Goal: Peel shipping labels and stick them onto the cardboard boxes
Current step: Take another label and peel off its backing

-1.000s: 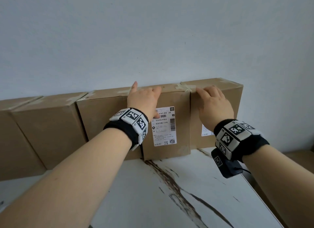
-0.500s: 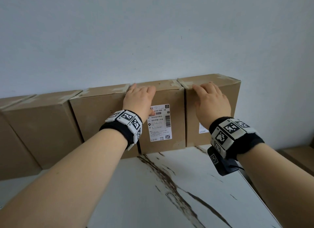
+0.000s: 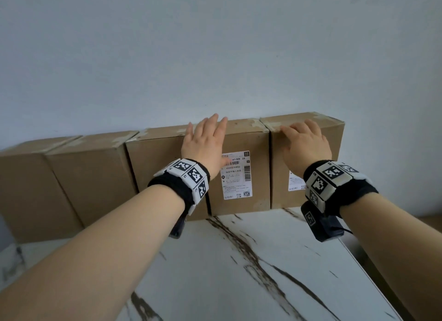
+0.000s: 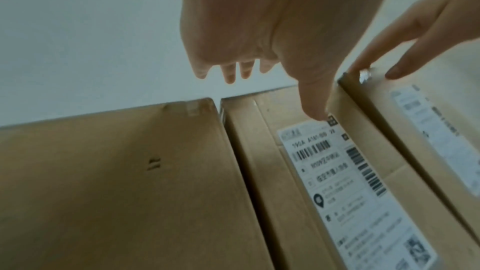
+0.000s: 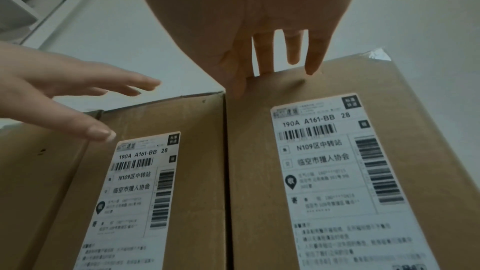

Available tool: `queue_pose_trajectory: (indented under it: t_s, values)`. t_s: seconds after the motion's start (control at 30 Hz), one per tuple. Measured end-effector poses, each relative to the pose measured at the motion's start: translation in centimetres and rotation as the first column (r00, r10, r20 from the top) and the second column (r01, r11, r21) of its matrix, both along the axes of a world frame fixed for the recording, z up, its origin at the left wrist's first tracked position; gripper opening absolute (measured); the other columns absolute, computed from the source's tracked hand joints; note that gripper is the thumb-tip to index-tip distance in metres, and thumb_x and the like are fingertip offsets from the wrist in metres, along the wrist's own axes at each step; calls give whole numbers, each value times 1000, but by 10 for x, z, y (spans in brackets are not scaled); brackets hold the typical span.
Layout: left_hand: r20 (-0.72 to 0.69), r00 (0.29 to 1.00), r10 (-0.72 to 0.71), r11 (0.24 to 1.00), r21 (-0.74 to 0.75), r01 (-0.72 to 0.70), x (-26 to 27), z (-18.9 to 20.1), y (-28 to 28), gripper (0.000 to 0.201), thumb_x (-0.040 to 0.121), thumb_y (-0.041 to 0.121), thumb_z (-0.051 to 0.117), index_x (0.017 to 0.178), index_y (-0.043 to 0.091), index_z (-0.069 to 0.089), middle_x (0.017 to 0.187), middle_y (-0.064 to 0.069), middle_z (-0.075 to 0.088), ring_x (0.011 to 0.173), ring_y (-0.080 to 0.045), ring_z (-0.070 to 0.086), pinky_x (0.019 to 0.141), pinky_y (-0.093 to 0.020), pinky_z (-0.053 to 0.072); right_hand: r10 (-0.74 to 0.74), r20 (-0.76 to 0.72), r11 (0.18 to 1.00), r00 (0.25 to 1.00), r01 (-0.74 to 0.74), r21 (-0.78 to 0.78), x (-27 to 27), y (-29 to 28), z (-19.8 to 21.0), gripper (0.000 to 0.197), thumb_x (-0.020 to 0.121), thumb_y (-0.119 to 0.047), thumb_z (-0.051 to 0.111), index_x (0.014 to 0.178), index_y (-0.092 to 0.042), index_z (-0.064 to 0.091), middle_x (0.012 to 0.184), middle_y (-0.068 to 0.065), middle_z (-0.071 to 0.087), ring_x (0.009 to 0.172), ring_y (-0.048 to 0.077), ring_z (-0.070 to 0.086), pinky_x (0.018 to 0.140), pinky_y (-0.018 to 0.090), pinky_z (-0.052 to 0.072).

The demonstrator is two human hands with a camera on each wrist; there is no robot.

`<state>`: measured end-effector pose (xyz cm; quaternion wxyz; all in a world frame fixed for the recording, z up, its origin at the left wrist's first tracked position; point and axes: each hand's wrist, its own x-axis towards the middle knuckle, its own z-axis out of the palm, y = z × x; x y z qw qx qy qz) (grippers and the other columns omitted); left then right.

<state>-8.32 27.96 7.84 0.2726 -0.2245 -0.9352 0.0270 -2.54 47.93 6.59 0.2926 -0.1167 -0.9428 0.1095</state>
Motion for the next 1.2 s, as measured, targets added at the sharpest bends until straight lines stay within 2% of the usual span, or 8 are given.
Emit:
queue_pose_trajectory:
  t_s: [0.2, 0.3, 0.43, 0.63, 0.73, 0.87, 1.07, 1.2]
  values:
    - [-38, 995, -96, 973, 209, 102, 29, 11, -54, 54, 96, 29, 45, 145, 14, 28, 151, -6, 26, 138, -24, 27, 112, -35, 24, 30, -26, 998, 999, -31, -51, 13, -28, 12, 59, 89, -14, 45, 145, -22, 29, 154, 3, 23, 142, 29, 14, 113, 47, 23]
    - [53, 997, -59, 964, 264, 43, 38, 13, -95, 45, 98, 26, 40, 141, 15, 35, 146, -6, 37, 134, -24, 35, 107, -38, 33, 113, -58, 993, 992, -114, -24, 18, -64, 13, 52, 91, -18, 45, 143, -18, 35, 149, 7, 34, 138, 31, 24, 110, 47, 28]
    - [292, 956, 38, 947, 294, -128, 45, 10, -160, 38, 98, 26, 40, 134, 14, 49, 139, -6, 49, 126, -24, 47, 105, -37, 38, 300, 83, 949, 950, -288, -129, 18, -125, 8, 47, 90, -23, 53, 136, -16, 46, 140, 10, 46, 130, 28, 39, 105, 39, 35]
    - [577, 784, 228, 921, 133, -365, 76, -10, -243, 36, 100, 26, 40, 129, 12, 55, 135, -6, 54, 124, -24, 49, 99, -29, 38, 507, 309, 851, 805, -410, -328, 14, -227, -13, 38, 89, -30, 59, 119, -8, 63, 121, 8, 63, 110, 24, 58, 85, 25, 45]
    - [672, 669, 318, 917, -38, -397, 85, -30, -276, 39, 100, 27, 39, 130, 7, 54, 135, -8, 54, 123, -25, 50, 100, -32, 39, 558, 434, 814, 708, -364, -452, 9, -266, -33, 35, 87, -29, 62, 111, -3, 67, 113, 11, 66, 101, 26, 63, 89, 35, 54]
    - [748, 540, 386, 897, -166, -410, 90, -60, -313, 40, 100, 30, 39, 129, 7, 54, 133, -8, 56, 121, -24, 52, 96, -32, 41, 610, 523, 788, 596, -380, -486, 10, -310, -52, 40, 89, -30, 60, 119, -4, 62, 112, 8, 63, 108, 24, 60, 92, 33, 52]
    - [760, 485, 432, 886, -258, -386, 99, -86, -343, 45, 100, 35, 36, 133, 9, 51, 135, -9, 53, 121, -24, 51, 104, -34, 40, 566, 682, 797, 463, -519, -309, 19, -363, -70, 44, 92, -41, 51, 128, -18, 58, 132, 0, 56, 122, 20, 50, 104, 30, 36]
    - [786, 488, 380, 904, -203, -376, 108, -91, -351, 42, 101, 29, 36, 137, 10, 47, 141, -9, 47, 127, -24, 45, 105, -30, 34, 634, 613, 773, 472, -417, -478, 5, -391, -85, 37, 92, -23, 55, 120, 2, 60, 116, 16, 64, 87, 21, 57, 86, 31, 49]
